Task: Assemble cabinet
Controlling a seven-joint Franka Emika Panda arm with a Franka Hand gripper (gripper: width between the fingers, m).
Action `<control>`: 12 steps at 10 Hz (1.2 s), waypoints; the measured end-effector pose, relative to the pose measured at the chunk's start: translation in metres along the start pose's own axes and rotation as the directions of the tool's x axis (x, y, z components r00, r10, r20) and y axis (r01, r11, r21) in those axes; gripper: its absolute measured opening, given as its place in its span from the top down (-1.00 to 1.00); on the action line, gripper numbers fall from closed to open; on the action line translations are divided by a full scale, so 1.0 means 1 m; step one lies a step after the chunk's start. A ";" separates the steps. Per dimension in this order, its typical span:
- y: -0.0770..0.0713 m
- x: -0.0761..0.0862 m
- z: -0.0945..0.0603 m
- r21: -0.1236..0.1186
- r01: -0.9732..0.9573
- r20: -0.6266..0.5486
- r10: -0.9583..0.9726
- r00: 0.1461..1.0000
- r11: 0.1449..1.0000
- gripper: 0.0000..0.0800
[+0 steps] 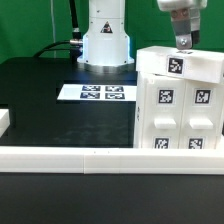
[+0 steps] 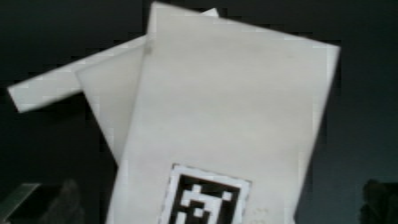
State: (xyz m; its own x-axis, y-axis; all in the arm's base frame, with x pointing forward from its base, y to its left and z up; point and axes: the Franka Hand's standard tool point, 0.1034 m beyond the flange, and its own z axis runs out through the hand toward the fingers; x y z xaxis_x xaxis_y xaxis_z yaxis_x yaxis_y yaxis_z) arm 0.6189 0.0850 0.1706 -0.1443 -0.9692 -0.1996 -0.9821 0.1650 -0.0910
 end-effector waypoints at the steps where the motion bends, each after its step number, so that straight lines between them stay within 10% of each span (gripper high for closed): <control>1: -0.004 0.000 -0.003 -0.005 0.115 0.005 -0.115 0.993 0.993 -0.99; 5: -0.011 -0.001 -0.008 -0.028 0.458 0.016 -0.457 0.889 0.889 -0.99; 7: -0.011 0.002 -0.008 -0.028 0.728 0.016 -0.728 0.685 0.685 -0.99; 8: -0.009 0.003 -0.007 -0.075 0.819 0.010 -0.820 0.572 0.570 -0.99; 12: -0.012 0.005 -0.011 -0.142 0.989 0.071 -0.996 0.049 0.038 -0.99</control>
Offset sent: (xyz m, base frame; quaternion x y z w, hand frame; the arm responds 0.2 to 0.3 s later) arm 0.0128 0.0054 0.0069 -0.0287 -0.0315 -0.1805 0.9826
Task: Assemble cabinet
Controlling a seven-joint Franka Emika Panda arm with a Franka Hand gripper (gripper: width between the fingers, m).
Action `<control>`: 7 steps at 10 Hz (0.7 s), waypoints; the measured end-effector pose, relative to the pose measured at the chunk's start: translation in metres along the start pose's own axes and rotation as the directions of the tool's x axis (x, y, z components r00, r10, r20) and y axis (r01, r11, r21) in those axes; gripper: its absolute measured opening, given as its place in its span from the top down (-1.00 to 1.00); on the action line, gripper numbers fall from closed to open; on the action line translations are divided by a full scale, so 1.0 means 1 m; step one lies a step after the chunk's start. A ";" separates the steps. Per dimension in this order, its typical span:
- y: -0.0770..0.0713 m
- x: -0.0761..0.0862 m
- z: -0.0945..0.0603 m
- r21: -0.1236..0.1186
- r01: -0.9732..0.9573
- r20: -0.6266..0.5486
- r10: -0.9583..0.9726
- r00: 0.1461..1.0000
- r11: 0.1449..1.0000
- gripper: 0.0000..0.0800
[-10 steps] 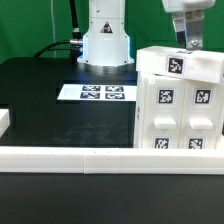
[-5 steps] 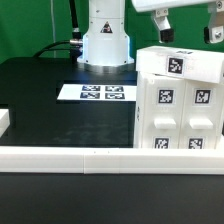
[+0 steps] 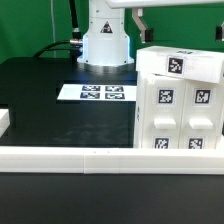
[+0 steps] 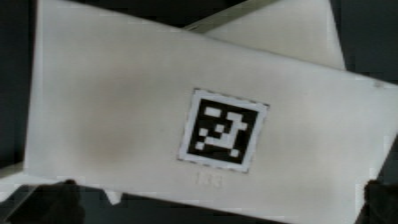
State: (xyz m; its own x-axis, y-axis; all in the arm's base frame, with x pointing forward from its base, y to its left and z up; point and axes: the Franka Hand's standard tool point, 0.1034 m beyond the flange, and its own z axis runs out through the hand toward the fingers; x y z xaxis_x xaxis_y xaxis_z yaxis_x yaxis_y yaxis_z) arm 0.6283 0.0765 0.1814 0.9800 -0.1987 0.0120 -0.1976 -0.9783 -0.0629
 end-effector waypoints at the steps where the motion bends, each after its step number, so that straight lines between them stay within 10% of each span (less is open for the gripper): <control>1: -0.002 0.000 0.000 -0.004 0.064 0.001 -0.064 0.998 0.998 -0.99; 7: -0.007 -0.002 0.003 -0.035 0.609 0.012 -0.609 0.793 0.792 -0.99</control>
Offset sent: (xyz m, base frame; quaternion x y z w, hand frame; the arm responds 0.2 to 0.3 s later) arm 0.0000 0.0000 0.0000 0.0000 0.0000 -0.1938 0.9810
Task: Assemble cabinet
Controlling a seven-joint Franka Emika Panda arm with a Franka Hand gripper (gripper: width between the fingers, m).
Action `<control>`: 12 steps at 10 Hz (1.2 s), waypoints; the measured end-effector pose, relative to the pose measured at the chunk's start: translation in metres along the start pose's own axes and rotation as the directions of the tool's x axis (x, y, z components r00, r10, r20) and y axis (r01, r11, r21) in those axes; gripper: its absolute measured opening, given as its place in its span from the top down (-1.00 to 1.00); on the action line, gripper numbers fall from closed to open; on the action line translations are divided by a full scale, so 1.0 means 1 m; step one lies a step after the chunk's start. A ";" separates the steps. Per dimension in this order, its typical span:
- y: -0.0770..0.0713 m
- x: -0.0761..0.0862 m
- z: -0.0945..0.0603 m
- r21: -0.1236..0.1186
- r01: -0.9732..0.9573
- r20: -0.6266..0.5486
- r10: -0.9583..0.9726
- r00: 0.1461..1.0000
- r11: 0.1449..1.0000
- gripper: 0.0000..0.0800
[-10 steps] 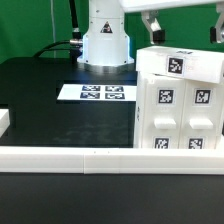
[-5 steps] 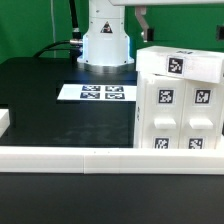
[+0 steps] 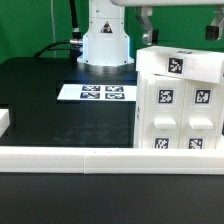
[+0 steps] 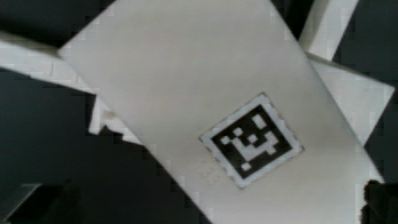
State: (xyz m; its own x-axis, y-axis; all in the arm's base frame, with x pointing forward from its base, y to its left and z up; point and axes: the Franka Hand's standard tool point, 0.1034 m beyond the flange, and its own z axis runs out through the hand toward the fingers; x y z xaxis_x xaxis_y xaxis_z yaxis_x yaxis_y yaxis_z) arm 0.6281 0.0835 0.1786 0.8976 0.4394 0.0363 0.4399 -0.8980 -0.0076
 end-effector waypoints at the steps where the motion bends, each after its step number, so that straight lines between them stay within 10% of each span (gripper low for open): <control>1: 0.001 0.001 0.000 -0.011 0.099 0.006 -0.099 0.995 0.995 -0.99; 12: -0.002 -0.004 0.020 -0.008 0.115 0.035 -0.115 0.993 0.993 -0.99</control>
Offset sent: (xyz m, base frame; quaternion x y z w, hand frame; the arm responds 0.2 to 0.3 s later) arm -0.0001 0.0163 -0.0053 0.0195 0.0042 -0.1050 0.9943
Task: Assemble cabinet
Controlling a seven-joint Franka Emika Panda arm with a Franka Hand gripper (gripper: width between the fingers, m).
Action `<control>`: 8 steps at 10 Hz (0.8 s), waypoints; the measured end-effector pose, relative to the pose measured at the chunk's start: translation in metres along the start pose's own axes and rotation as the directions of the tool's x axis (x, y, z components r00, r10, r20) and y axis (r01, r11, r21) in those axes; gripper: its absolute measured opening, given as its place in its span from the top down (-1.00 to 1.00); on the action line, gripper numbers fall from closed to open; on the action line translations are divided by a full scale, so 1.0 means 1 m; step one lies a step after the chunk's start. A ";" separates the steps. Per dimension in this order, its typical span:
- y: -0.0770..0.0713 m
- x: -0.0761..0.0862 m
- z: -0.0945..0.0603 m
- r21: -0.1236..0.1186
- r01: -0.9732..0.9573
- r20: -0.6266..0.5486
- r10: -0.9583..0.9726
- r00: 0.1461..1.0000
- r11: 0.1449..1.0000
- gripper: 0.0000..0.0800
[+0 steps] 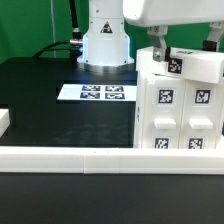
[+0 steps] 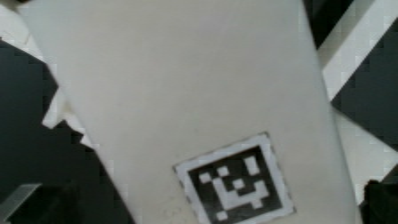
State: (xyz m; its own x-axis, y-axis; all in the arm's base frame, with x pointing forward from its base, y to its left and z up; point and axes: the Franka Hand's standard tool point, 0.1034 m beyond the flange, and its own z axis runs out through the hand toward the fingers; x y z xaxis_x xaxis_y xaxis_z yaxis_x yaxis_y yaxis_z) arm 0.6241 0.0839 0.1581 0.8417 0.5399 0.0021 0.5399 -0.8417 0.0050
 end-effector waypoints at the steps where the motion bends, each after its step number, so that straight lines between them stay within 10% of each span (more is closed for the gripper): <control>1: 0.001 -0.001 0.001 0.000 -0.001 0.001 0.001 1.000 1.000 -0.99; 3: 0.002 -0.001 0.001 -0.003 -0.010 0.004 0.010 1.000 1.000 -0.53; 8: 0.003 -0.002 0.001 -0.005 -0.067 0.004 0.067 0.998 0.998 -0.40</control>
Offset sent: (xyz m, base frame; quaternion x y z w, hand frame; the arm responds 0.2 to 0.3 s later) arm -0.0005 -0.0016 0.0003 -0.0021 -0.0014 0.0011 1.0000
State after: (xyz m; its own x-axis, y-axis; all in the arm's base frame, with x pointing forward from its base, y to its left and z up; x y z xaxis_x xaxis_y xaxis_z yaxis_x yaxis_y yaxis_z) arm 0.6242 0.0799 0.1575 0.8760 0.4822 -0.0020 0.4822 -0.8760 0.0099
